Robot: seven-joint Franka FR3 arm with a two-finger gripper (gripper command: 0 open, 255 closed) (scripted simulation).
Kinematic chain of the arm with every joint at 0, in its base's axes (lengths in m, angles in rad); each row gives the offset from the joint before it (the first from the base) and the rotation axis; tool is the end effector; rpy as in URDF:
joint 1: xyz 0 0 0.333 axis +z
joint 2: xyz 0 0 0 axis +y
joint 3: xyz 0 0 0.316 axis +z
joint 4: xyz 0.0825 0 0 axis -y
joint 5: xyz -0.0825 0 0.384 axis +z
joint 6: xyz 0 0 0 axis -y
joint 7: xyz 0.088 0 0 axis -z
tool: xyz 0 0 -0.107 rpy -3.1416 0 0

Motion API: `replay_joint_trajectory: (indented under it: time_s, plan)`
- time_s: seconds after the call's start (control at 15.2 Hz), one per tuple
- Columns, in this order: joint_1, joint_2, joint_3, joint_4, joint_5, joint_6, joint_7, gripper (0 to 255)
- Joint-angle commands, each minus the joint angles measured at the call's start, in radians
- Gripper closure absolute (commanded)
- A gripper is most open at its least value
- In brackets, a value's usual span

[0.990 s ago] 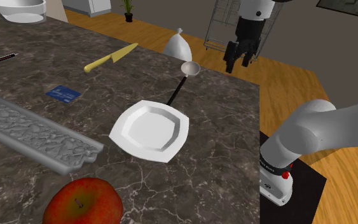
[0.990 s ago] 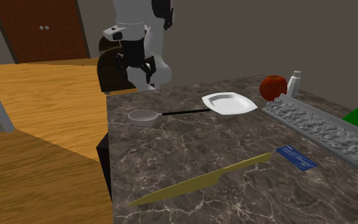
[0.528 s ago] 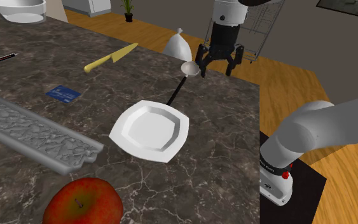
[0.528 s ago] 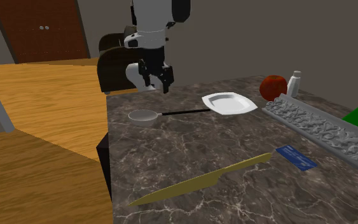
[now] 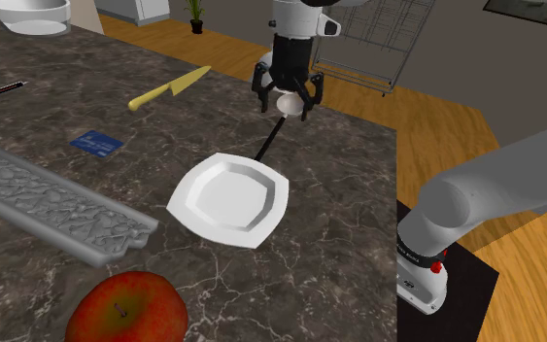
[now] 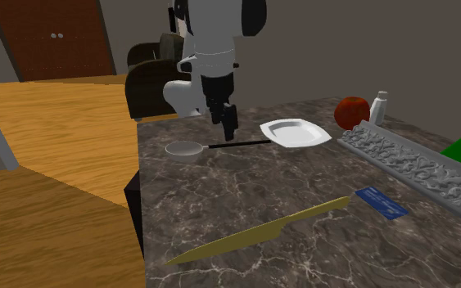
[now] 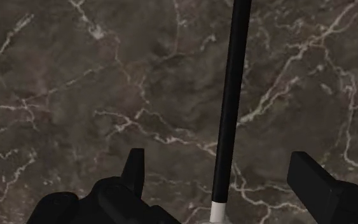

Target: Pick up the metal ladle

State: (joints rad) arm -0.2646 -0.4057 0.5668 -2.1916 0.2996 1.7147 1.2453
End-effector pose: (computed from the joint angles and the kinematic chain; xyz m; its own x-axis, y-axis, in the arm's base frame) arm 0.4039 0.1785 0.5105 0.4849 -0.8676 -0.1107 -0.8641 -0.4947 0.0925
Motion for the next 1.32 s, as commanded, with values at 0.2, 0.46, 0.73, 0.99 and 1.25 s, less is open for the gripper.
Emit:
replay_joint_trajectory:
  time_s: [0.2, 0.46, 0.73, 0.99, 1.25]
  plan:
    - [-0.012, 0.035, 0.032, -0.035, 0.006, 0.074, 0.067, 0]
    - [-0.011, 0.046, 0.042, -0.074, 0.009, 0.123, 0.065, 0]
    - [-0.011, 0.047, 0.043, -0.073, 0.008, 0.124, 0.065, 255]
    - [-0.011, 0.048, 0.043, -0.071, 0.008, 0.123, 0.066, 255]
    - [-0.011, 0.042, 0.039, -0.063, 0.008, 0.109, 0.065, 255]
